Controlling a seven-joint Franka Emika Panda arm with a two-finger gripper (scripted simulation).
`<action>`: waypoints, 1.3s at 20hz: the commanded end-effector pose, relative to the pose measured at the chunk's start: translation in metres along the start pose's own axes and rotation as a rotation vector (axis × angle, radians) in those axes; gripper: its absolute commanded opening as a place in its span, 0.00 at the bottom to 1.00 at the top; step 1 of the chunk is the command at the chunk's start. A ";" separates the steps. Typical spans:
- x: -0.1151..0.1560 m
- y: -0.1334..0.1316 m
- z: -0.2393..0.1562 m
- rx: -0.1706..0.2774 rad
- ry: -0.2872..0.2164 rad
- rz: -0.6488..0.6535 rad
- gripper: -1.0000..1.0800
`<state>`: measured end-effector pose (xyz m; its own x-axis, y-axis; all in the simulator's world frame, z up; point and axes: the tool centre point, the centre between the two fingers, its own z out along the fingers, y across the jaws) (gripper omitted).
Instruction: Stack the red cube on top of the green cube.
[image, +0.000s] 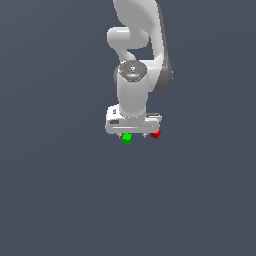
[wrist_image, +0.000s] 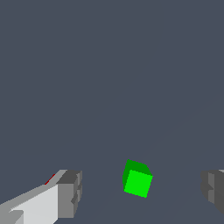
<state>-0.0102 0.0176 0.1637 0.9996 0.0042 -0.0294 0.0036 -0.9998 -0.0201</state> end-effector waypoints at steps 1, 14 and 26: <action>0.000 0.000 0.000 0.000 0.000 0.000 0.96; -0.023 -0.015 0.014 -0.002 0.005 0.084 0.96; -0.069 -0.058 0.048 -0.005 0.017 0.277 0.96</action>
<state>-0.0750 0.0699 0.1229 0.9696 -0.2441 -0.0177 -0.2443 -0.9697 -0.0095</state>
